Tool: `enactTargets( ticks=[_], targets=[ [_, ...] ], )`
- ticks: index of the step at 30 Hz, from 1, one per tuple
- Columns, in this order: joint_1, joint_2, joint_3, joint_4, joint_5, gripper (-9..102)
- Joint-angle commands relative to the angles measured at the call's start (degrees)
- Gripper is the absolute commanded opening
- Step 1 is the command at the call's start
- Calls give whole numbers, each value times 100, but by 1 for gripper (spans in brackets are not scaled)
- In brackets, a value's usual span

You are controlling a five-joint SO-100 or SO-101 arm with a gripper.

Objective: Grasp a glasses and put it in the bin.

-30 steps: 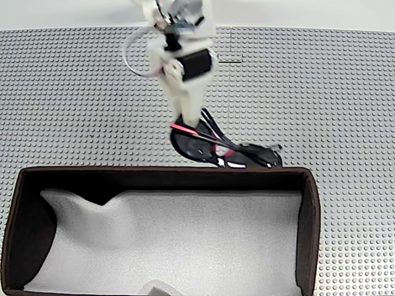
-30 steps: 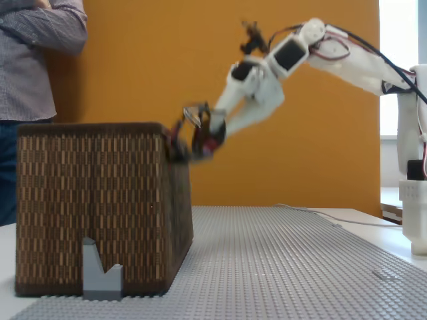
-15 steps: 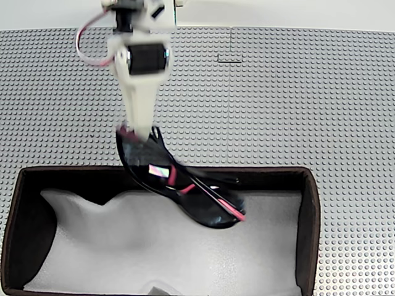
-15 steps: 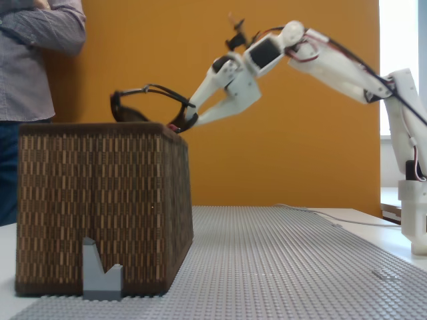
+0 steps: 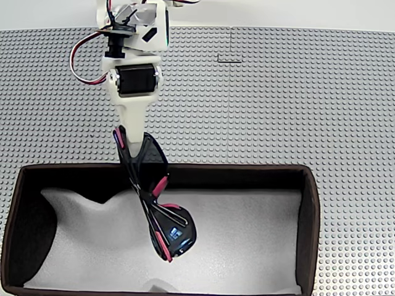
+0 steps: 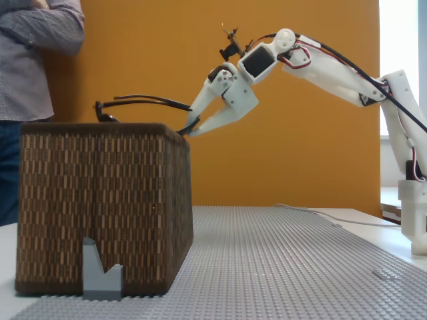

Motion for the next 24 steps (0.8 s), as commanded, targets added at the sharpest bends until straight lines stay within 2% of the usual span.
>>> enactTargets(
  ticks=[1,5,7,17,24],
  targets=[
    [-88,53,-97,141,18,0],
    [-97,79,-114,141,-88,15],
    [-123,79,-255,149,-193,18],
    [-44,62,-2241,255,-844,20],
    [352,141,-4298,1151,-879,20]
  ],
)
